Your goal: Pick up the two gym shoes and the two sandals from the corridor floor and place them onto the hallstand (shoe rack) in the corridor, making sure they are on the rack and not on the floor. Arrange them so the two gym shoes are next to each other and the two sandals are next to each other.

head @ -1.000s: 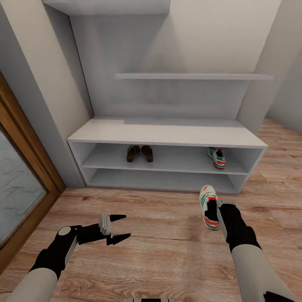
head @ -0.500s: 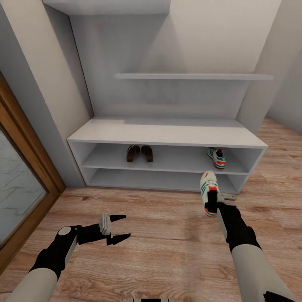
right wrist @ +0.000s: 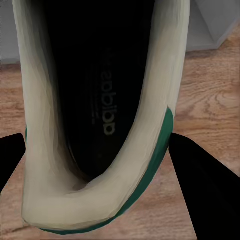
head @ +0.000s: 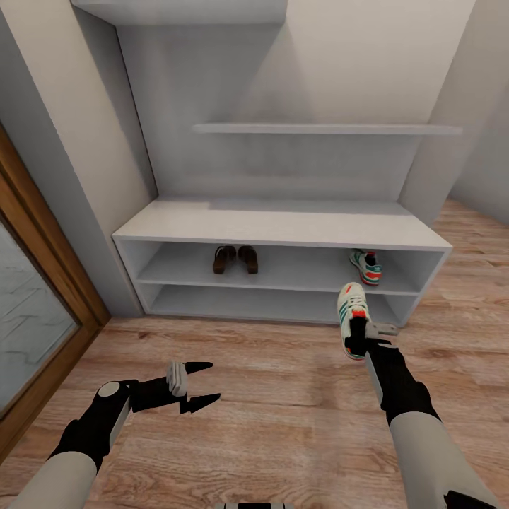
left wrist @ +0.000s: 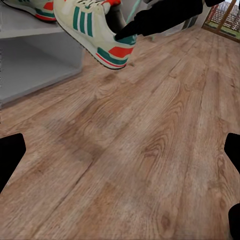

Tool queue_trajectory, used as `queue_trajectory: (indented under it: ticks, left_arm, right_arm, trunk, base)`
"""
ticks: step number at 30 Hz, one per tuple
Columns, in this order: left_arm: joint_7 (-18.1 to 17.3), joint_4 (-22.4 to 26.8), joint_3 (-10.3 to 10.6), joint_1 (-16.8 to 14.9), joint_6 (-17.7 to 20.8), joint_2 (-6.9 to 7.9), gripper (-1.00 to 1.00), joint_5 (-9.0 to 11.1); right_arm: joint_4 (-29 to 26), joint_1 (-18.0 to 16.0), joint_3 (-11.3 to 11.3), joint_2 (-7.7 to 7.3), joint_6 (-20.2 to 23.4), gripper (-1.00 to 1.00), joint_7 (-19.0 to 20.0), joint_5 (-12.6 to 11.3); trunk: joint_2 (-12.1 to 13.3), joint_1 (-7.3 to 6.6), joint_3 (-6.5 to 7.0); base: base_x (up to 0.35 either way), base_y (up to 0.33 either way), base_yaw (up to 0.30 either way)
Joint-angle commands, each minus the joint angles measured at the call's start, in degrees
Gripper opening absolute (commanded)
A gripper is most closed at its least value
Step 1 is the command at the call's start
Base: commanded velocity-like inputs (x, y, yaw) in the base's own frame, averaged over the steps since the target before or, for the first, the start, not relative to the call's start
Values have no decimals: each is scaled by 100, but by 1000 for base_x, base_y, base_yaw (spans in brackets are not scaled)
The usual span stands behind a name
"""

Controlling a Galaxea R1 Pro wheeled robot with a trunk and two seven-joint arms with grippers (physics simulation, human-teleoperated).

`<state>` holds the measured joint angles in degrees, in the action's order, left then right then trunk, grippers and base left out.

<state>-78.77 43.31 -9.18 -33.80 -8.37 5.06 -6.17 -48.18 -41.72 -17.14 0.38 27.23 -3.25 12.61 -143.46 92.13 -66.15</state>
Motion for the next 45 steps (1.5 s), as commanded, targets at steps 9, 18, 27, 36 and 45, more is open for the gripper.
queue_trajectory:
  ticks: [9, 18, 27, 36, 45]
  left_arm:
    - [-16, 5, -19, -3, -59, -63, 100, -34]
    - [-26, 2, -15, -3, -59, -313, 100, -47]
    - [-77, -130, 22, 290, -24, -604, 100, 2]
    - [-77, -138, 22, 348, -24, -663, 100, 2]
    - [-77, -139, 22, 348, -24, -664, 100, 2]
  right_arm:
    - [-15, -1, -1, 6, 20, -100, -1, 32]
    - [-18, 2, -2, 6, 20, -100, 0, 27]
    - [-209, 76, -16, 18, -101, -100, 35, -5]
    - [-245, 76, -9, 18, -143, -100, 35, -5]
    - [-232, 76, -9, 23, -411, -100, 35, -5]
  trunk:
    - [-2, 0, -5]
    - [-2, 0, -5]
    - [-2, 0, -5]
    - [-2, 0, -5]
    - [-2, 0, -5]
  base:
    - [304, 0, 0]
    - [217, 0, 0]
    - [-99, 0, 0]
    - [-76, 0, 0]
    - [-2, 0, 0]
